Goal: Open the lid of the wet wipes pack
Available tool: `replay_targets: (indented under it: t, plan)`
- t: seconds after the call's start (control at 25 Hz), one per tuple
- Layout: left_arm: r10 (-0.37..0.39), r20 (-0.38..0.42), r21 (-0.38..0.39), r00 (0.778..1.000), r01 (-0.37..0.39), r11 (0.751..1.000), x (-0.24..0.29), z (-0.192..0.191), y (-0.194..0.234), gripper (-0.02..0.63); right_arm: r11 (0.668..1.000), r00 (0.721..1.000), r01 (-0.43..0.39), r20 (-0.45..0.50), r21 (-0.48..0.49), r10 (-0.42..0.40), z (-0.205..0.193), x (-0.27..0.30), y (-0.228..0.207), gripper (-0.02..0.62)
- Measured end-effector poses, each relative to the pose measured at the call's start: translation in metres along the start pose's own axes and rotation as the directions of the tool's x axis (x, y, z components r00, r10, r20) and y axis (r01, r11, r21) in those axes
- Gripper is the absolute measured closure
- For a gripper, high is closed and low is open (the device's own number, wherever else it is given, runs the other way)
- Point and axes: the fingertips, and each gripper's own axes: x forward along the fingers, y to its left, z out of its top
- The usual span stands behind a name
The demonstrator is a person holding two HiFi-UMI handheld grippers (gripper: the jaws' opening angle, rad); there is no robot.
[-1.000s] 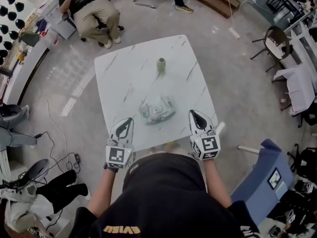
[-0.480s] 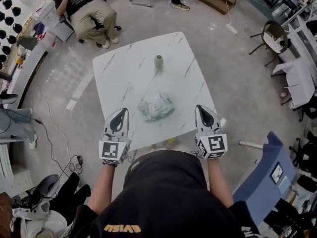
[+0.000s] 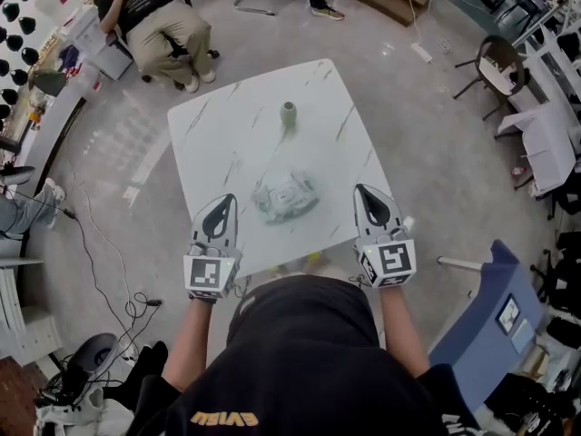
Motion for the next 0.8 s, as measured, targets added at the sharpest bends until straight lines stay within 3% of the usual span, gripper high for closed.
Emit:
replay_targets:
  t: [0.8]
  plan:
    - [-0.023, -0.004, 0.004, 1.0, 0.023, 1.0, -0.0048, -0.0035, -0.01, 0.591, 1.0, 1.0, 0.01, 0.01, -0.021, -0.01, 0.0057, -0.0099, 0.0009, 0.594]
